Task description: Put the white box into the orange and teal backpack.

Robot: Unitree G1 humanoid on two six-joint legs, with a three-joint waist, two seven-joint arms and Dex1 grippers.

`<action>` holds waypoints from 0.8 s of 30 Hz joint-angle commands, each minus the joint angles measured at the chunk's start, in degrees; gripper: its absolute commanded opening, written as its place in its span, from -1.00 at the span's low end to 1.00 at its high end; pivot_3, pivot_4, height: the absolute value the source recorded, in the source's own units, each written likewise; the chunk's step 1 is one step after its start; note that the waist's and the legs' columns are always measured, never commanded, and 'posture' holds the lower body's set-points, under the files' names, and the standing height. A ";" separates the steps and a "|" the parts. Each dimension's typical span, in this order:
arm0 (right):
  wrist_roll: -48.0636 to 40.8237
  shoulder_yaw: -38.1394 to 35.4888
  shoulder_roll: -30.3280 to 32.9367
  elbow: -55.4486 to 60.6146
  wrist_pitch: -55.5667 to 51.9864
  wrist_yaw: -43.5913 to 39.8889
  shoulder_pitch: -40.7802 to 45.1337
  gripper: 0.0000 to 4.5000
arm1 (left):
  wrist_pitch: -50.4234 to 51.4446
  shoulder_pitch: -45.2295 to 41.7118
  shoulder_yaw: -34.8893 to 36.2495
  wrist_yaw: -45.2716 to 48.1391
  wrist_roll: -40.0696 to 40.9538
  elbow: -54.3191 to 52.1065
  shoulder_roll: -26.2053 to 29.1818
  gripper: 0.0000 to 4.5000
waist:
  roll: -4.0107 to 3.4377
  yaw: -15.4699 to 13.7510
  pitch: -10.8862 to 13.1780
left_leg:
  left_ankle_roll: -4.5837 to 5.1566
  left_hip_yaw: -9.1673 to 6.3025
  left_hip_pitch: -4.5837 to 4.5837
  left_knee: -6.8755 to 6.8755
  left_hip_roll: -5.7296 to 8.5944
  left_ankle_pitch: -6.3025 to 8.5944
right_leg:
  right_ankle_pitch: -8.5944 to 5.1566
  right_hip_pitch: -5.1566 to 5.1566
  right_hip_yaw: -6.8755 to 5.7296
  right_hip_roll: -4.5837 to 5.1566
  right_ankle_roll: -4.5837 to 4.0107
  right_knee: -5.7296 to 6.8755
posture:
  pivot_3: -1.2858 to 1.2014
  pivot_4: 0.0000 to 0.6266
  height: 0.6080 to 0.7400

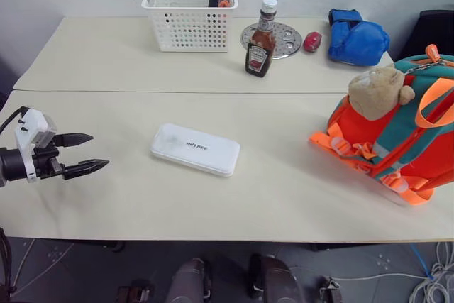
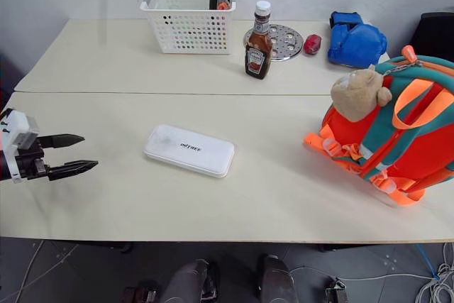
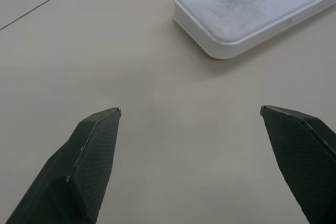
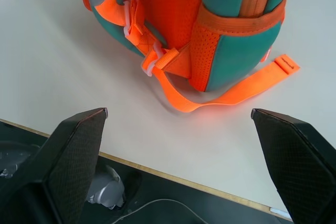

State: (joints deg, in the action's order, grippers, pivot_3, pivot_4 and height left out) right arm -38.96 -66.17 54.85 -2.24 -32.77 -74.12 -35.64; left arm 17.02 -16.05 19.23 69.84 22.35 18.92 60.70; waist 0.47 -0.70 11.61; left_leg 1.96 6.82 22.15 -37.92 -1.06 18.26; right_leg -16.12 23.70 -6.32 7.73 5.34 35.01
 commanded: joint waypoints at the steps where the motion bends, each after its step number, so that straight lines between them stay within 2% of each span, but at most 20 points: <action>1: -0.04 -0.43 -1.03 0.88 0.41 0.42 0.18 1.00 | -2.33 -0.43 -0.02 0.30 -0.95 1.14 0.38 1.00 | 0.00 0.00 0.00 | -0.03 0.00 0.00 0.00 0.00 -0.01 | 0.00 0.00 0.00 0.00 0.00 0.00 | 0.03 -0.52 1.00; 14: 0.60 -0.01 -2.05 1.94 1.97 2.64 1.83 1.00 | -3.34 -4.18 -1.75 -0.83 -2.10 5.32 -0.52 1.00 | 0.00 0.03 0.00 | -0.08 0.04 -0.01 0.02 0.01 -0.02 | 0.01 0.00 -0.02 -0.03 0.02 0.00 | 0.03 -0.52 1.00; 18: -3.83 1.96 -4.84 13.81 -1.30 3.36 1.41 1.00 | -3.80 -7.77 -3.72 -1.22 -3.03 5.83 -1.67 1.00 | 0.01 -0.13 0.00 | -0.11 0.04 -0.02 -0.01 0.02 -0.07 | 0.03 -0.02 -0.02 -0.04 0.06 0.06 | 0.03 -0.52 1.00; 19: -5.07 2.43 -5.56 16.81 -2.24 3.52 1.17 0.92 | -3.74 -8.10 -4.14 -1.00 -3.00 5.72 -1.89 1.00 | 0.00 -0.18 0.00 | -0.14 0.03 -0.02 -0.01 0.00 -0.09 | 0.03 -0.01 -0.03 -0.07 0.06 0.07 | 0.03 -0.52 1.00; 20: -6.65 3.18 -6.01 19.65 -3.37 4.04 1.38 0.83 | -4.08 -8.45 -4.79 -0.64 -3.13 5.76 -2.15 0.91 | 0.00 -0.25 0.00 | -0.15 0.04 -0.01 -0.01 0.00 -0.09 | 0.03 0.00 -0.02 -0.07 0.05 0.10 | 0.03 -0.52 1.00; 21: -8.34 5.26 -6.31 23.40 -4.21 5.09 2.29 0.73 | -5.41 -9.34 -6.34 -0.46 -4.31 6.56 -2.59 0.82 | 0.00 -0.23 0.00 | -0.15 0.04 -0.01 -0.01 0.00 -0.10 | 0.03 0.00 -0.02 -0.08 0.05 0.12 | 0.03 -0.52 1.00; 24: -10.11 12.03 -6.37 30.08 -5.23 8.70 5.97 0.27 | -8.62 -13.28 -10.02 -1.07 -7.47 9.90 -4.47 0.46 | 0.02 -0.14 -0.01 | -0.10 0.09 -0.03 -0.05 0.04 -0.12 | 0.05 -0.02 0.03 -0.08 0.10 0.12 | 0.03 -0.52 1.00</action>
State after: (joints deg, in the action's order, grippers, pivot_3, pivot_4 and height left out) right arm -47.26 -57.03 48.58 24.01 -37.64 -67.62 -30.95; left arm 10.61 -27.18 10.43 69.09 16.69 26.79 56.78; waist 0.49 -0.84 11.60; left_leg 1.88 6.91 22.12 -38.00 -1.00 18.14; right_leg -16.05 23.67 -6.27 7.65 5.45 35.14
